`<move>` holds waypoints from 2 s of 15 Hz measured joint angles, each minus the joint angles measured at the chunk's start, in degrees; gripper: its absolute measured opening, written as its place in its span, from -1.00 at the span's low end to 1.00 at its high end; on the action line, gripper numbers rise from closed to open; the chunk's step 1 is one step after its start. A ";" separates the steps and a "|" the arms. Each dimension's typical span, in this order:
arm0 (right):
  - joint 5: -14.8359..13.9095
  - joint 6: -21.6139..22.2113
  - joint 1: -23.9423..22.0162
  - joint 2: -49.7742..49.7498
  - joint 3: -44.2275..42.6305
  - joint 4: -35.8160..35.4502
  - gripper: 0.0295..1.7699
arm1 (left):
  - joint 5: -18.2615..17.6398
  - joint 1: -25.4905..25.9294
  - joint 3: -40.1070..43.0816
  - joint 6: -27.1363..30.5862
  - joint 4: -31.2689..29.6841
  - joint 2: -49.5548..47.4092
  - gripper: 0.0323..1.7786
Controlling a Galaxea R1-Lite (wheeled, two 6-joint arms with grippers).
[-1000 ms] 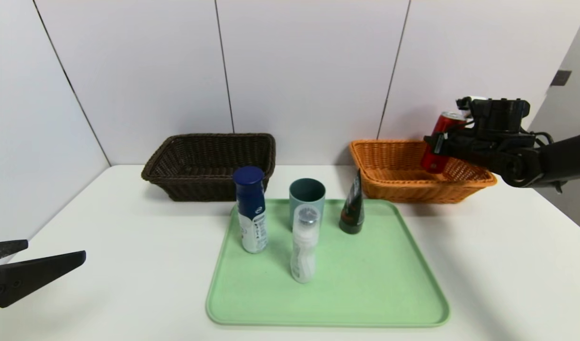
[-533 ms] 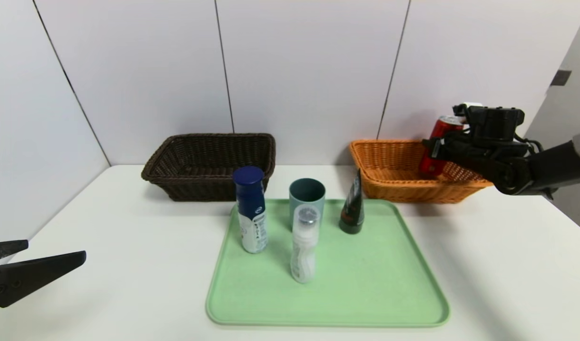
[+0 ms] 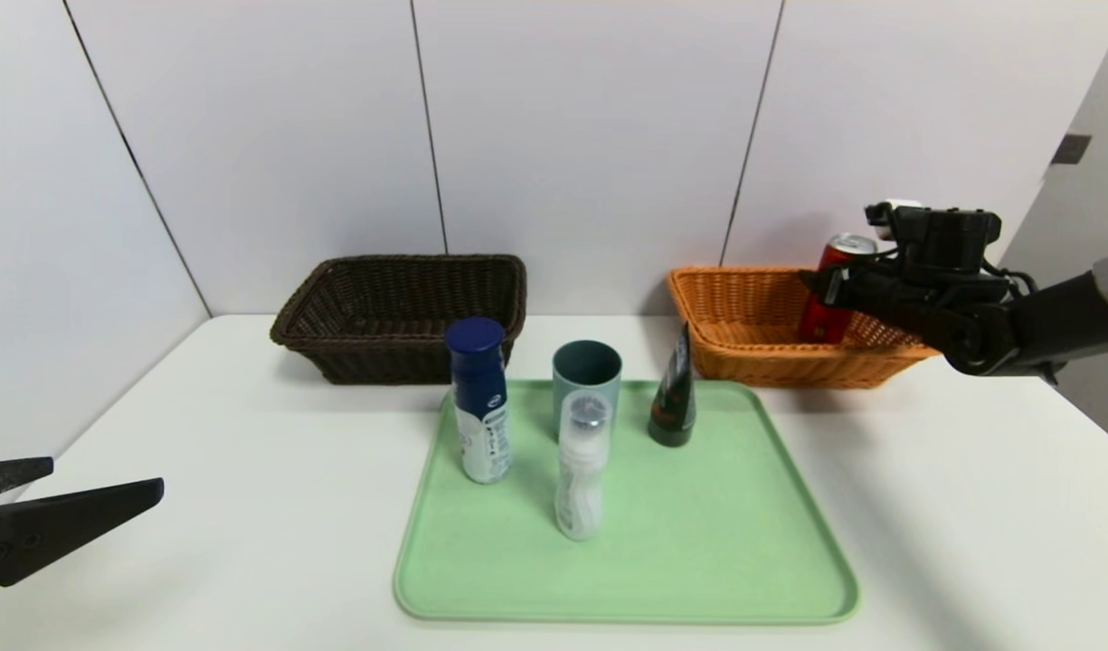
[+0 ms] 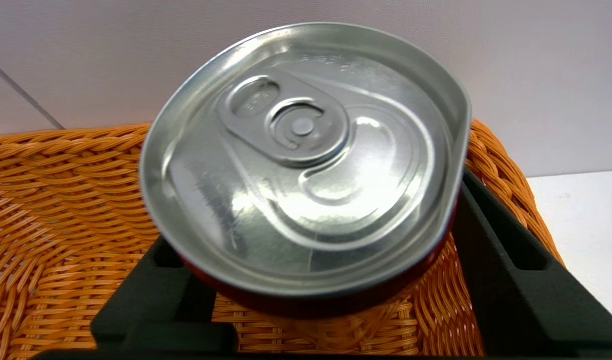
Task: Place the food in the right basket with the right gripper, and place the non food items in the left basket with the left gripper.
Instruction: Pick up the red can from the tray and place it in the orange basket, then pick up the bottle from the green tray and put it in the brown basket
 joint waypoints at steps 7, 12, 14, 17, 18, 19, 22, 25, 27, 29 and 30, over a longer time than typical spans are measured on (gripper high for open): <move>0.48 -3.00 0.17 -8.58 -0.28 4.97 0.78 | -0.05 -0.07 -3.58 -0.20 0.77 0.52 0.90; 2.36 -2.84 0.34 -22.19 -4.39 27.21 0.85 | -0.02 -2.58 -11.35 -1.74 12.14 1.21 0.90; 3.38 -2.38 0.76 -28.21 -7.28 38.78 0.87 | 0.37 -5.64 -15.81 -2.96 17.58 2.50 0.90; 3.88 -0.63 1.05 -35.36 -11.72 53.19 0.89 | 0.77 -7.11 -16.45 -3.29 14.06 3.80 0.90; 3.83 -0.66 0.98 -37.40 -12.37 55.95 0.89 | 0.74 -7.36 -15.63 -3.23 11.37 3.85 0.90; 3.83 -0.66 0.91 -39.06 -12.92 58.27 0.90 | 0.72 -8.00 -14.56 -3.12 8.40 3.66 0.90; 3.85 -0.69 1.00 -43.12 -15.19 65.22 0.91 | 3.01 -10.72 -14.12 -3.56 5.69 3.79 0.90; 3.66 -0.57 1.11 -46.25 -14.71 67.96 0.91 | 12.23 -16.76 -17.58 -8.19 6.02 7.33 0.90; 3.08 -0.72 1.13 -48.35 -12.07 67.96 0.91 | 16.97 -22.47 -19.60 -13.02 4.79 10.00 0.90; 2.13 -0.74 1.16 -49.73 -10.28 67.96 0.91 | 18.08 -27.26 -17.47 -14.20 1.07 11.63 0.90; 1.55 -0.74 1.16 -50.29 -9.44 67.94 0.91 | 18.15 -29.22 -15.35 -14.23 -1.39 12.03 0.90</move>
